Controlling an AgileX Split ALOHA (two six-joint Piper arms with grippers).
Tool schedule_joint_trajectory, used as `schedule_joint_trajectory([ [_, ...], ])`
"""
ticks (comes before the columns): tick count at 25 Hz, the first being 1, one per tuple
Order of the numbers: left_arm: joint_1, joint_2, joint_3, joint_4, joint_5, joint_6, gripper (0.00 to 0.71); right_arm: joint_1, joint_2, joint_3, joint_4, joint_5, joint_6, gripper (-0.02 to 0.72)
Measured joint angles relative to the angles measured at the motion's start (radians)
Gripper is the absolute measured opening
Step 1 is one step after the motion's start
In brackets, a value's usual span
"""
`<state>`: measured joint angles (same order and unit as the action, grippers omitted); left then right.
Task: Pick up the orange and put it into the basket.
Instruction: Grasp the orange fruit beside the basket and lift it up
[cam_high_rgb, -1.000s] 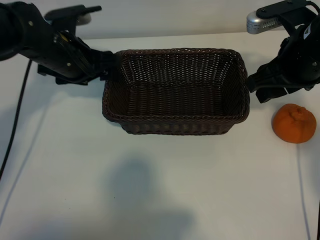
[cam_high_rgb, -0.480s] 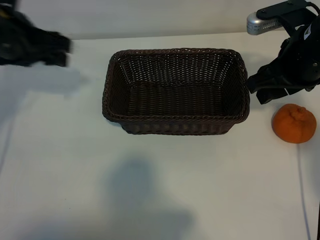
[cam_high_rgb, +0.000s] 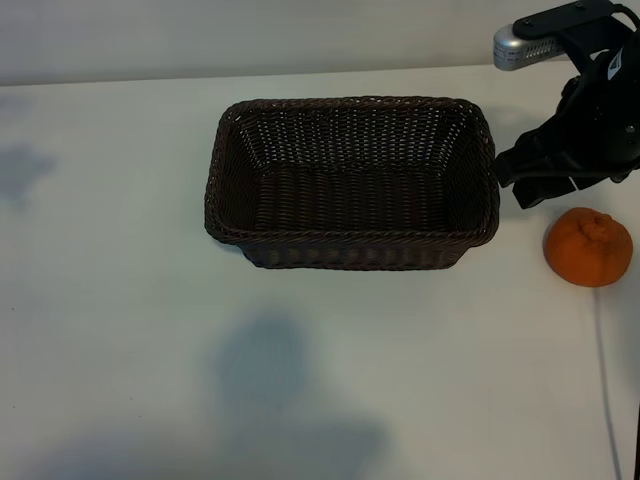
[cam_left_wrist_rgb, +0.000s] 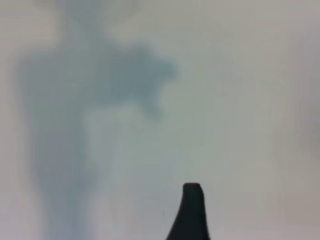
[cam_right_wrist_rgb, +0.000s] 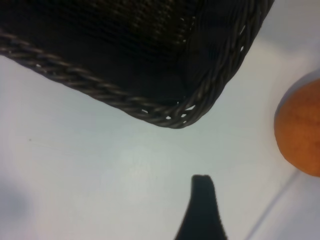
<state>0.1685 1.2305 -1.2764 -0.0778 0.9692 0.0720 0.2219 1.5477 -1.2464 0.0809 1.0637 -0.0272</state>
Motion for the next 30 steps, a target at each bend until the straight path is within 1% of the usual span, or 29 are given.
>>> schedule_joint_trajectory([
  [2, 0.0, -0.065, 0.001, -0.014, 0.027, 0.003, 0.612, 0.0, 0.0, 0.0, 0.0, 0.0, 0.0, 0.541],
  [5, 0.0, -0.204, 0.026, -0.023, 0.033, 0.011, 0.601, 0.0, 0.0, 0.0, 0.0, 0.0, 0.0, 0.541],
  [9, 0.0, -0.448, 0.119, -0.028, 0.038, 0.013, 0.596, 0.0, 0.0, 0.0, -0.003, -0.003, 0.0, 0.541],
  [15, 0.0, -0.79, 0.378, -0.028, 0.033, 0.011, 0.596, 0.0, 0.0, 0.0, -0.003, -0.015, 0.0, 0.541],
  [18, -0.005, -0.906, 0.513, -0.028, -0.003, 0.008, 0.596, 0.0, 0.0, 0.0, -0.003, -0.027, 0.0, 0.541],
  [20, -0.036, -0.943, 0.589, -0.028, -0.001, 0.008, 0.596, 0.0, 0.0, 0.0, -0.003, -0.037, 0.0, 0.541],
  [22, -0.089, -0.975, 0.652, -0.023, 0.015, 0.008, 0.596, 0.0, 0.0, 0.0, -0.003, -0.045, 0.0, 0.541],
  [25, -0.146, -1.045, 0.699, 0.001, 0.037, 0.008, 0.596, 0.0, 0.0, 0.0, -0.003, -0.046, 0.0, 0.541],
  [27, -0.159, -1.105, 0.707, 0.018, 0.049, 0.008, 0.596, 0.0, 0.0, 0.0, -0.003, -0.046, 0.0, 0.541],
  [30, -0.161, -1.191, 0.708, 0.031, 0.069, 0.007, 0.596, 0.0, 0.0, 0.0, -0.003, -0.046, 0.0, 0.541],
])
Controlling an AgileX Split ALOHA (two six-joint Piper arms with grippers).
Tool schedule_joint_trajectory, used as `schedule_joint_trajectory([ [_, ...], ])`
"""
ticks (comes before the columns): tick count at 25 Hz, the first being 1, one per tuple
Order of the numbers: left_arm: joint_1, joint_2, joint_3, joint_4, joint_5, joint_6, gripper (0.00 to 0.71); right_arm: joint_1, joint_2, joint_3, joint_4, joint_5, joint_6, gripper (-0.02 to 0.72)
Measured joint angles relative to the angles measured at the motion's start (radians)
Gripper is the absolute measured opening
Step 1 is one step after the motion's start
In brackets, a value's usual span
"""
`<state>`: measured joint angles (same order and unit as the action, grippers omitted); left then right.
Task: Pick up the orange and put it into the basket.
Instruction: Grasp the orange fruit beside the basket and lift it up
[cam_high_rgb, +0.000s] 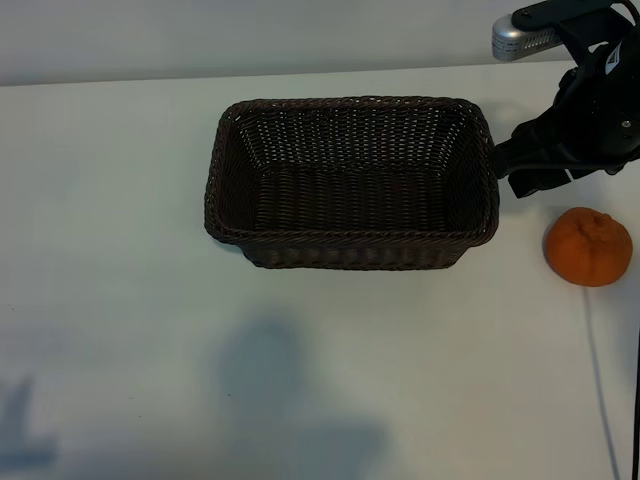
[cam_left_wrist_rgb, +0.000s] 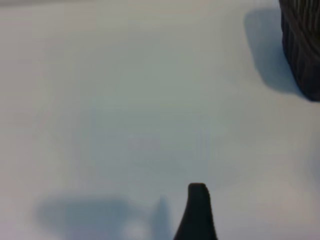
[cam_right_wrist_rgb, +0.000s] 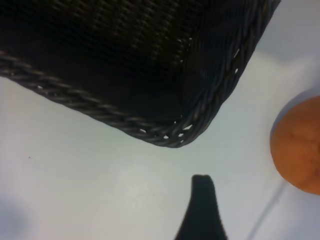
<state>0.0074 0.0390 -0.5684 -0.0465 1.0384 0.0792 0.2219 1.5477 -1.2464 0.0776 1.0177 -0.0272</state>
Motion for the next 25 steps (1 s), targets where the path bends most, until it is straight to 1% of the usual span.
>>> schedule_joint_trajectory([
  [3, 0.0, -0.045, 0.006, 0.036, 0.036, -0.019, 0.596, 0.0, 0.0, 0.0, 0.0, -0.001, 0.0, 0.541],
  [6, 0.0, -0.048, 0.043, 0.085, 0.075, -0.058, 0.596, 0.0, 0.0, 0.0, -0.004, -0.012, 0.0, 0.541],
  [9, 0.0, -0.048, 0.051, 0.114, 0.081, -0.079, 0.596, 0.0, 0.0, 0.0, -0.022, -0.034, 0.013, 0.541],
  [12, 0.0, -0.048, 0.059, 0.114, 0.075, -0.088, 0.595, 0.0, 0.001, 0.0, -0.069, -0.04, 0.073, 0.541],
  [15, 0.0, -0.048, 0.07, 0.114, 0.062, -0.089, 0.595, -0.003, 0.01, 0.0, -0.179, -0.039, 0.149, 0.541],
  [17, 0.0, -0.048, 0.07, 0.114, 0.057, -0.09, 0.595, -0.014, 0.023, 0.0, -0.21, -0.039, 0.173, 0.541],
  [25, -0.006, -0.048, 0.07, 0.114, 0.056, -0.09, 0.594, -0.122, 0.12, -0.001, -0.214, -0.043, 0.183, 0.541],
])
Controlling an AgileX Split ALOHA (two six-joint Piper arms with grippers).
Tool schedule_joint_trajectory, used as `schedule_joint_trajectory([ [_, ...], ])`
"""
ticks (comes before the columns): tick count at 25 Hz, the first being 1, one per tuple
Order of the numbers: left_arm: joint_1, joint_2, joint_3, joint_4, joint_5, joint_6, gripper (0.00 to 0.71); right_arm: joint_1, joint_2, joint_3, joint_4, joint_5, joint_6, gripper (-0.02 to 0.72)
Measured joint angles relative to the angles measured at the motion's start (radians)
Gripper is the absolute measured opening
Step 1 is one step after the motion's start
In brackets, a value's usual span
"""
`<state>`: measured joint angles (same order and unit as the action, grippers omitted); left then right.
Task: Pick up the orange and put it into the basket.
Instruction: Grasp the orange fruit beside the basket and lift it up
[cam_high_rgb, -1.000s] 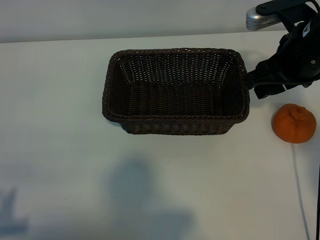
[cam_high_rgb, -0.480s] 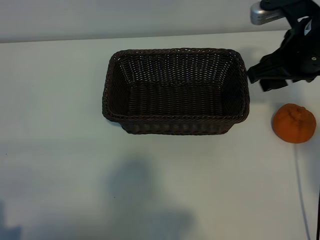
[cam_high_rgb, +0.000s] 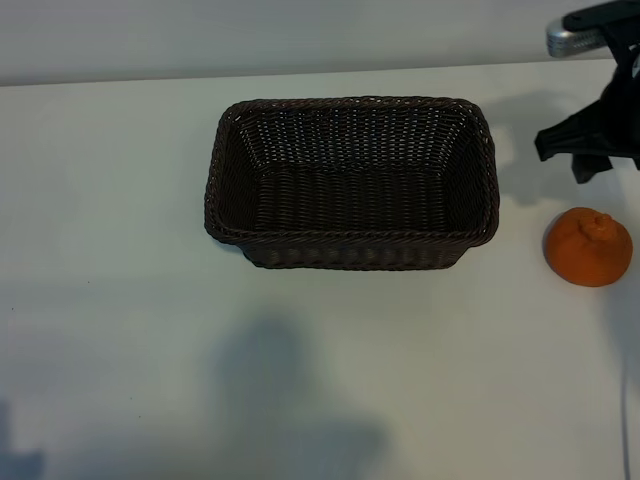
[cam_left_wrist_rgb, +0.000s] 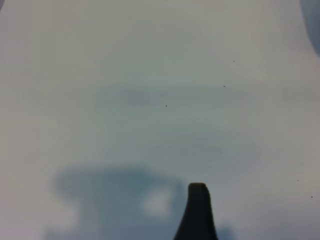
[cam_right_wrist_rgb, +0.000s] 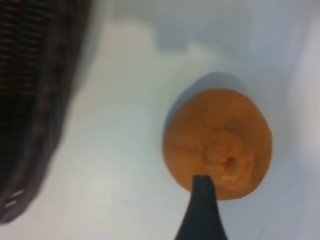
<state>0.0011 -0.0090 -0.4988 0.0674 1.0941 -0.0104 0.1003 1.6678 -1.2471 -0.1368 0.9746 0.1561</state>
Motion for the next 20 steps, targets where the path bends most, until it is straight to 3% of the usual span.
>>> schedule_joint_trajectory([
  [11, -0.039, 0.0, 0.0, 0.0, -0.001, 0.0, 0.594, -0.075, 0.135, 0.0, 0.117, -0.011, -0.083, 0.541],
  [20, -0.043, 0.0, 0.0, 0.0, -0.001, 0.0, 0.594, -0.105, 0.189, 0.041, 0.117, -0.065, -0.086, 0.541],
])
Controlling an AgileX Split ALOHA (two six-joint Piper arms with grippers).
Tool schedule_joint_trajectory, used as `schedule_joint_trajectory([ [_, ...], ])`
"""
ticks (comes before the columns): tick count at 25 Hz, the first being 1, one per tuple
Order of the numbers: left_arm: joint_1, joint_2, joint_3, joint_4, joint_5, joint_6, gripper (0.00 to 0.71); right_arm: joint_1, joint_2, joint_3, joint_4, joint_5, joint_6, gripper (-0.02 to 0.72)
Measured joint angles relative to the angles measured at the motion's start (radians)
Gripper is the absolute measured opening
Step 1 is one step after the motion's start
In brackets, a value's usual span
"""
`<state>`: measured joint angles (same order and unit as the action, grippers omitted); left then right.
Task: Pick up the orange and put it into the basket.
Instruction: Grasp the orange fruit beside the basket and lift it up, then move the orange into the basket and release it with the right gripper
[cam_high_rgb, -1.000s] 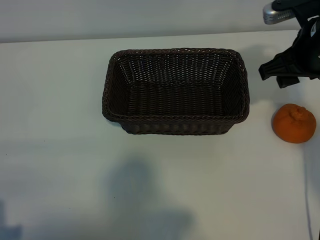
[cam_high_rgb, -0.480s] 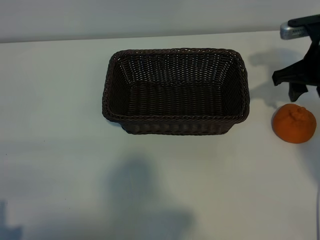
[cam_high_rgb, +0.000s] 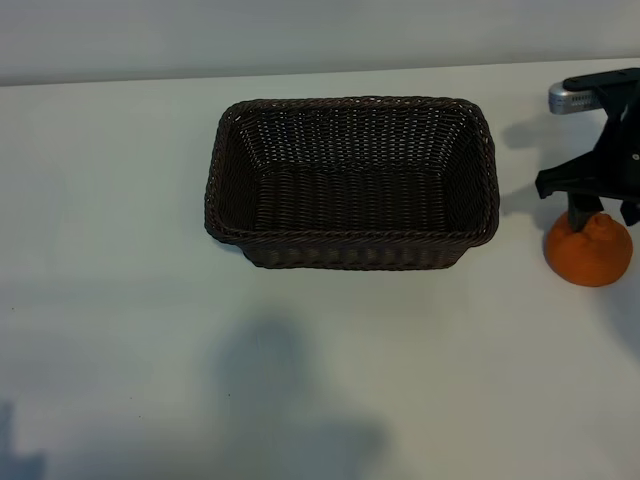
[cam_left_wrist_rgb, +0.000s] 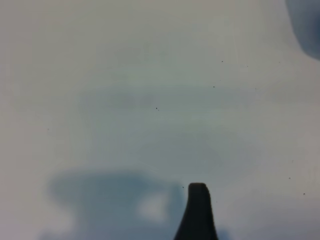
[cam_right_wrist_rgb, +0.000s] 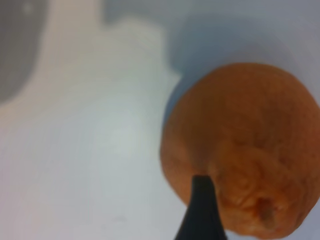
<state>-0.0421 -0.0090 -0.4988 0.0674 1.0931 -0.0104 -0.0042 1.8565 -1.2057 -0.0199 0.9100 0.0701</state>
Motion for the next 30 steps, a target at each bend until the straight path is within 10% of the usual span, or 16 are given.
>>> schedule_joint_trajectory([
  [11, 0.0, 0.0, 0.0, 0.0, 0.0, 0.0, 0.594, -0.009, 0.072, 0.027, 0.026, -0.055, 0.0, 0.496],
  [18, 0.0, 0.0, 0.0, 0.0, 0.0, 0.0, 0.594, -0.009, 0.072, 0.04, 0.029, -0.058, 0.015, 0.101],
  [30, 0.0, 0.0, 0.0, 0.0, 0.0, 0.0, 0.594, -0.009, -0.096, -0.068, 0.027, 0.099, 0.017, 0.087],
])
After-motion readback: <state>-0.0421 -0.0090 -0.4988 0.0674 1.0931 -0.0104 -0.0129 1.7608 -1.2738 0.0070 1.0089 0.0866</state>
